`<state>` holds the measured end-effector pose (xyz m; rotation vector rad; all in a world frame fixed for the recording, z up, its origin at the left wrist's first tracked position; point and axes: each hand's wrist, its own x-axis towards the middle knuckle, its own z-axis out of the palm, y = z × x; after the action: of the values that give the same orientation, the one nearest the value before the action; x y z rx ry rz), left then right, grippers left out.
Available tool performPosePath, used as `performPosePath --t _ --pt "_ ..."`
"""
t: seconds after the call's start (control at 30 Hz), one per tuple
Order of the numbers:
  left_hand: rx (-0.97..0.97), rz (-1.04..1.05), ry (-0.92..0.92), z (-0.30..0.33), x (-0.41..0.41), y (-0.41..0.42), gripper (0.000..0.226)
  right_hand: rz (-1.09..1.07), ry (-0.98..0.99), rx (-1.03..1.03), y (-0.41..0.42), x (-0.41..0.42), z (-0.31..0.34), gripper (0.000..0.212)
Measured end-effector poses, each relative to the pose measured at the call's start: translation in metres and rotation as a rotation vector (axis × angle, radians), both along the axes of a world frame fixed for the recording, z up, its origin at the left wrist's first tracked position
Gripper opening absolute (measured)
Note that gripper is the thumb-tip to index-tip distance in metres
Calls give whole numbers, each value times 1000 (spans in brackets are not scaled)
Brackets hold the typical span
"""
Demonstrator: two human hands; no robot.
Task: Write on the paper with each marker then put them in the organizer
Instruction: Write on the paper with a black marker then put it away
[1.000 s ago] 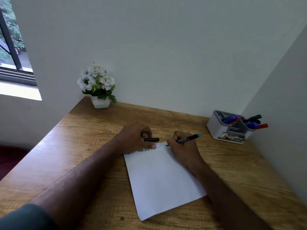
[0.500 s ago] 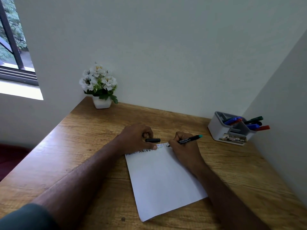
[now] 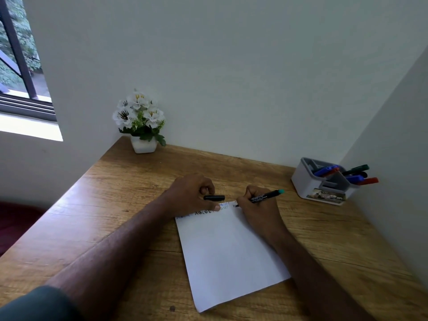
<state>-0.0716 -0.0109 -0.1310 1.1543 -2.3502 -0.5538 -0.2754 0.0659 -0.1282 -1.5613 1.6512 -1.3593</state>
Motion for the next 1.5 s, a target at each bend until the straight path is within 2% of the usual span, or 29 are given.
performPosePath --t 0.9,1.07,1.5 --pt "-3 -17 5 0 1 1 41 -45 -18 -21 -3 -4 -4 33" --pt "-11 -17 11 -2 0 -1 42 -51 2 -22 -4 -4 -4 38" --pt "-37 -20 -1 -3 0 -2 41 -65 -20 -34 -4 -3 -4 35"
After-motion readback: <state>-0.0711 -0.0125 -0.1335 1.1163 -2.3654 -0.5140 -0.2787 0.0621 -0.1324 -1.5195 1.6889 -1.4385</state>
